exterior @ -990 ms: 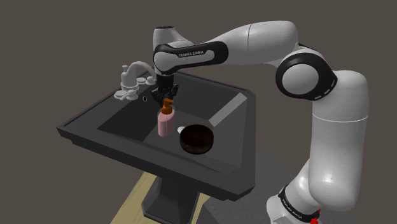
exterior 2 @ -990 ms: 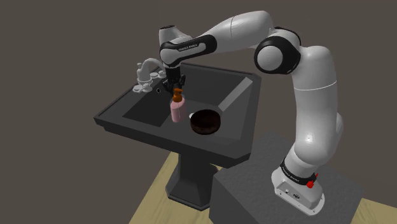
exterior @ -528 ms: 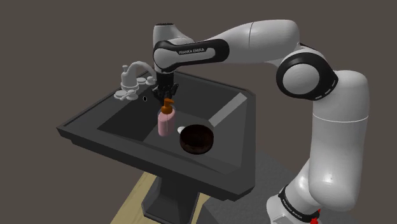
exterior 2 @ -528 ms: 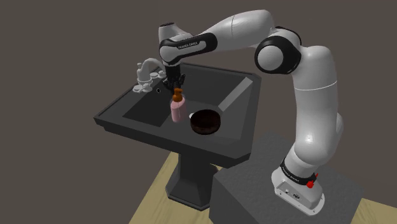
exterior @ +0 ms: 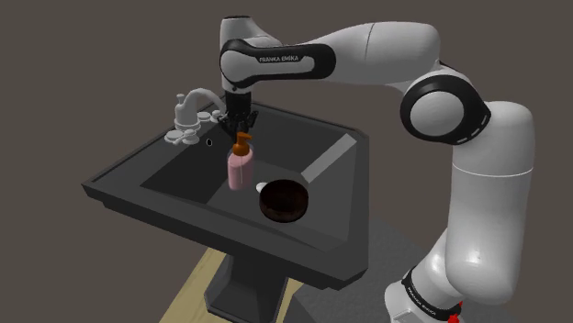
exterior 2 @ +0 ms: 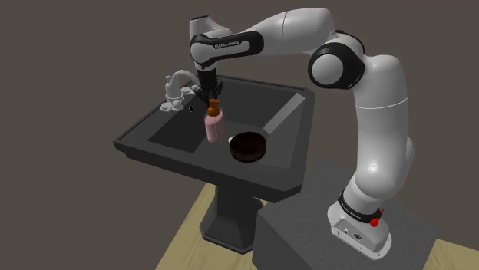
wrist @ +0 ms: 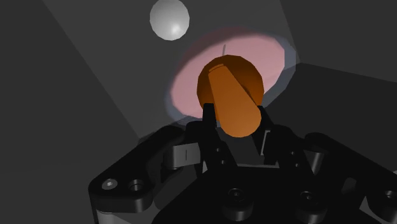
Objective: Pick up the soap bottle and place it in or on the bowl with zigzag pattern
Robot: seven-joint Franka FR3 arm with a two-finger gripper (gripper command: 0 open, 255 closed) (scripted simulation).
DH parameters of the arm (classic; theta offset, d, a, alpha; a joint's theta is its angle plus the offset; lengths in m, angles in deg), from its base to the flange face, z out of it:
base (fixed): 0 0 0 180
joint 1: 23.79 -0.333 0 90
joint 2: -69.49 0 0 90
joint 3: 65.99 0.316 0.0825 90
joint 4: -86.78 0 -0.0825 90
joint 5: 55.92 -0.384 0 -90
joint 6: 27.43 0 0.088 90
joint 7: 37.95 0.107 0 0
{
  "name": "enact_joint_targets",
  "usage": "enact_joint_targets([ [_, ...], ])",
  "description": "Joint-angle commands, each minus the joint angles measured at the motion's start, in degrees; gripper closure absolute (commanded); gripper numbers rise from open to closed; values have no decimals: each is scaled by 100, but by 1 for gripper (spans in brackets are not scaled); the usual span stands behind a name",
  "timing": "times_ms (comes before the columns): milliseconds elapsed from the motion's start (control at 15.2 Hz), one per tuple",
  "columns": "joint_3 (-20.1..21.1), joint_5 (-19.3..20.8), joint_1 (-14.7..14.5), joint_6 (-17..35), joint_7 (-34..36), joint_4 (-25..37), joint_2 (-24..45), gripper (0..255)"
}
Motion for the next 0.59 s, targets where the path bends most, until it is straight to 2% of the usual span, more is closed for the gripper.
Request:
enact_joint_targets([
  [0,3,-7,0,-156,-8,120,-35,255],
  [528,9,-8,-30,-790,-21,786,-4,255],
])
